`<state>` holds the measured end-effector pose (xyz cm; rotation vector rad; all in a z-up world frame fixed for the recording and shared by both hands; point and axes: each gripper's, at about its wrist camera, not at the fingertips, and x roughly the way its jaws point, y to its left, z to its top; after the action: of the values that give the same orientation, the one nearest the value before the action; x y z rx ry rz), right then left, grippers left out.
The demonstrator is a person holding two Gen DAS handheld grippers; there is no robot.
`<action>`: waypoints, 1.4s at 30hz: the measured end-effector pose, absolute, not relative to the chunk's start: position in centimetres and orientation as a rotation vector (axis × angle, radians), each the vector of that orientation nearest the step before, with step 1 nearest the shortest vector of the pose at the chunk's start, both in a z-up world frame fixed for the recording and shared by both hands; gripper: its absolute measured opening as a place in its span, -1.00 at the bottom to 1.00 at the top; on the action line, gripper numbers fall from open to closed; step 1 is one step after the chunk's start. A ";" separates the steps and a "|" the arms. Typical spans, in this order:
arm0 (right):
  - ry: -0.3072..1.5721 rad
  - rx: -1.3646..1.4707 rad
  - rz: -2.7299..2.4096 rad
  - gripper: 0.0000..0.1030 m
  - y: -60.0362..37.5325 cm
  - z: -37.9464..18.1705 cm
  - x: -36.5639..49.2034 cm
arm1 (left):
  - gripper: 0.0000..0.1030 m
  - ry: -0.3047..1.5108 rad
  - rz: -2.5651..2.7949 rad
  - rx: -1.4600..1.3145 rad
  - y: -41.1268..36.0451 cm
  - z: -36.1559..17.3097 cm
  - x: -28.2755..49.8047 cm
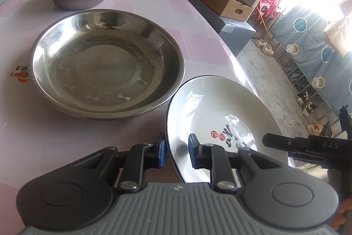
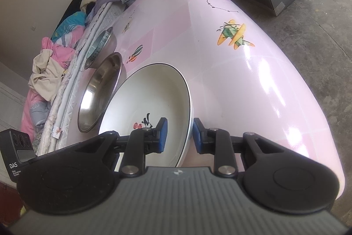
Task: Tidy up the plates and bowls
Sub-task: 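Lift the white calligraphy plate with both tools, holding its rim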
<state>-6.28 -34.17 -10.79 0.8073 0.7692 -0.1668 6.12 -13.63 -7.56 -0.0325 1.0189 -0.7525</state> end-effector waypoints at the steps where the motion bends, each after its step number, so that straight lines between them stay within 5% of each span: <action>1: 0.765 0.795 -0.175 -0.52 -33.9 -10.8 -6.2 | -0.58 1.013 -0.747 -0.027 -13.8 -7.5 6.0; 15: 0.710 0.423 -0.329 -0.50 -28.5 -9.9 -5.1 | -0.45 0.966 -0.712 -0.023 -13.9 -7.4 5.1; 42: 0.632 0.369 -0.370 -0.50 -27.9 -6.9 -8.3 | -0.45 0.907 -0.764 -0.060 -13.7 -5.1 3.5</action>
<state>-8.32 -27.94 -6.86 0.3688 0.6316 -0.3704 3.54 -13.75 -5.10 -0.0597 0.9072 -0.7641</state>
